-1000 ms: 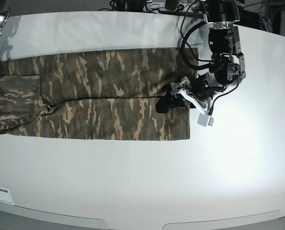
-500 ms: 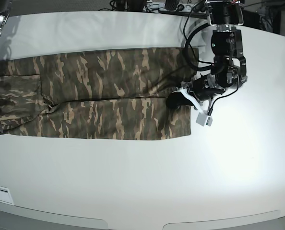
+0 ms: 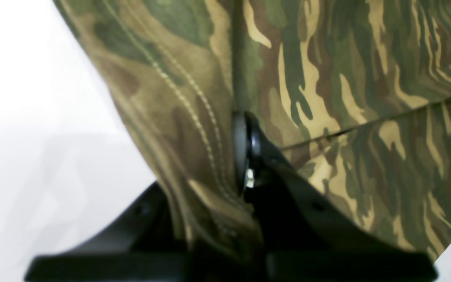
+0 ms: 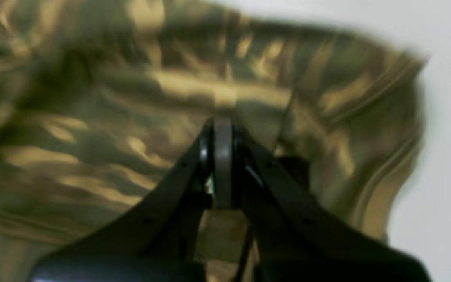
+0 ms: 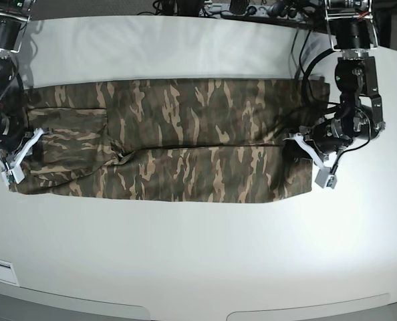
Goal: Fold the T-shirt properly
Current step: 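Grasp the strip end with the left gripper, right gripper holding the other end, then lift and fold the strip end with the left gripper toward the right gripper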
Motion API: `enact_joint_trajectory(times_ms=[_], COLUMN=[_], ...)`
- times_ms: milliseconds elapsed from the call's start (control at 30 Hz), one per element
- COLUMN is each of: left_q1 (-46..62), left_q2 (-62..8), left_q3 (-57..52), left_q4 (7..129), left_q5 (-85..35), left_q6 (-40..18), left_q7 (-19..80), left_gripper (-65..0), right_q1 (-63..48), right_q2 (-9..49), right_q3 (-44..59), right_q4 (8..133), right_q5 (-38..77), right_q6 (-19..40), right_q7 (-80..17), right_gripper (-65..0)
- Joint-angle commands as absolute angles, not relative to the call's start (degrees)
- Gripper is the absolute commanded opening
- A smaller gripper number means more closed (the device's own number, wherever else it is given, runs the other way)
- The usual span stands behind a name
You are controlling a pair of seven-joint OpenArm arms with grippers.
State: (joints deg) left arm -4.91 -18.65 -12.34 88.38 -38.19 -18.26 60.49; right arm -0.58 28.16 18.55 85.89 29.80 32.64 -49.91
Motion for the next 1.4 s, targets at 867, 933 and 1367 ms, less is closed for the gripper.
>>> enact_joint_trajectory(times_ms=[867,933,1367], left_q1=[-7.22,-7.75,-10.35], left_q2=[-20.4,-18.02,-5.82], left_q3=[-12.56,-12.56,-9.17], left_q4=[89.14,89.14,88.23], left_q5=[-85.0,-85.0,-68.62], left_q6=[-40.0,-40.0,-40.0], left_q7=[71.2,71.09,62.26], left_gripper=[-65.0,-65.0,-65.0], right_q1=[-0.36,-0.36,-0.36], right_q2=[22.5,22.52,22.52], right_q3=[19.11,19.11,19.11], right_q4=[77.17,77.17,77.17], right_q5=[30.0,30.0,30.02], right_q6=[31.07,31.09,31.09], right_q7=[-51.7,-51.72,-52.16], right_gripper=[-65.0,-65.0,-65.0])
